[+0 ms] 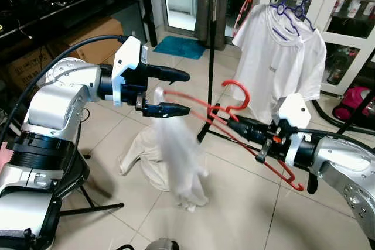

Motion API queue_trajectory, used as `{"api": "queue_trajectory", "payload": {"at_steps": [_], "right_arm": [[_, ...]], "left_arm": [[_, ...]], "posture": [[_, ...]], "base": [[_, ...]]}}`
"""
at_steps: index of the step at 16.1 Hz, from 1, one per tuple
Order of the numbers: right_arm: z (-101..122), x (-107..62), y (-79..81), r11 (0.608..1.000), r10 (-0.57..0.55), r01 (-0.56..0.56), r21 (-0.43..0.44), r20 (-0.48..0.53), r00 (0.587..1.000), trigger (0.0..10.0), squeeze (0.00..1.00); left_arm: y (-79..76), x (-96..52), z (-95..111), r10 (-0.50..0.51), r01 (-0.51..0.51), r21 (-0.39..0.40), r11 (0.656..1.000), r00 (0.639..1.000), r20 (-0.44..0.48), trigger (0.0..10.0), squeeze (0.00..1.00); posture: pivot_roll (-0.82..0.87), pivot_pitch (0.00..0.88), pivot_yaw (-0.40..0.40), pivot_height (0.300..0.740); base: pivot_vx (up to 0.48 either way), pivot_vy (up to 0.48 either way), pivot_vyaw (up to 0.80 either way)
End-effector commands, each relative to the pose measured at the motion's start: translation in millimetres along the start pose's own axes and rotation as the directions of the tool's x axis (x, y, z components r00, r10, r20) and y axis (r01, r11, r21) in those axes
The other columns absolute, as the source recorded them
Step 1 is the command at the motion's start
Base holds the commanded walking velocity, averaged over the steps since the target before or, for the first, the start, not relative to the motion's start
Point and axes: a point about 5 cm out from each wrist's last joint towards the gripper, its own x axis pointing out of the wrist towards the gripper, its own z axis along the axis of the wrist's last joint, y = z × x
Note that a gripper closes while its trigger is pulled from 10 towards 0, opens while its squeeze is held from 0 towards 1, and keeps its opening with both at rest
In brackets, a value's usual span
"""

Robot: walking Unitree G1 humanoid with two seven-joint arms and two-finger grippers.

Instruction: Hang hanger

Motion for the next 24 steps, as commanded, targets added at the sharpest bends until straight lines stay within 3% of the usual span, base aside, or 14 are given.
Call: {"api": "queue_trajectory", "payload": {"at_steps": [1,6,9,10,11,12,16,24], "right_arm": [[12.1,-0.1,1.7,0.996,0.041,-0.039,-0.075,0.03,0.999,10.0,0.0],[22.4,-7.4,0.9,0.98,0.106,-0.108,-0.166,-0.02,0.994,10.0,0.0],[26.6,-8.7,3.5,0.971,0.13,-0.135,-0.195,-0.036,0.991,10.0,0.0],[27.4,-9.3,4.4,0.97,0.137,-0.142,-0.199,-0.038,0.99,10.0,0.0],[28.2,-9.7,5.0,0.969,0.141,-0.146,-0.201,-0.037,0.989,10.0,0.0],[28.5,-9.9,5.5,0.968,0.144,-0.149,-0.202,-0.038,0.989,10.0,0.0],[31.4,-9.1,8.7,0.958,0.179,-0.186,-0.218,-0.051,0.982,10.0,0.0],[34.2,-7.2,9.4,0.953,0.193,-0.201,-0.228,-0.056,0.98,10.0,0.0]], "left_arm": [[6.8,-3.3,11.1,-0.017,0.017,0.021,1.0,1.0,-0.016,10.0,0.0],[3.5,13.8,-12.9,-0.224,0.218,-0.076,0.973,0.971,-0.082,10.0,0.0],[5.0,22.0,-25.1,-0.257,0.246,-0.096,0.965,0.958,-0.129,10.0,0.0],[4.6,24.0,-29.2,-0.27,0.257,-0.101,0.961,0.951,-0.15,7.5,0.0],[4.8,25.8,-31.1,-0.279,0.265,-0.103,0.959,0.947,-0.162,2.0,0.0],[5.0,26.9,-31.9,-0.282,0.269,-0.099,0.958,0.944,-0.17,0.0,0.0],[14.7,36.3,-30.9,-0.257,0.25,-0.066,0.966,0.954,-0.157,0.0,0.0],[15.7,49.5,-32.9,-0.279,0.273,-0.058,0.96,0.951,-0.132,0.0,0.0]], "posture": [[0.08,0.0,0.083,0.74],[0.06,0.037,0.115,0.74],[0.05,0.047,0.125,0.74],[0.05,0.048,0.126,0.74],[0.05,0.05,0.127,0.74],[0.05,0.051,0.126,0.74],[0.05,0.053,0.127,0.74],[0.04,0.059,0.129,0.74]], "base": [[0.0,0.0,0.0],[0.0,0.0,0.0],[0.0,0.0,0.0],[0.0,0.0,0.0],[0.0,0.0,0.0],[0.0,0.0,0.0],[0.0,0.0,0.0],[0.0,0.0,0.0]]}}
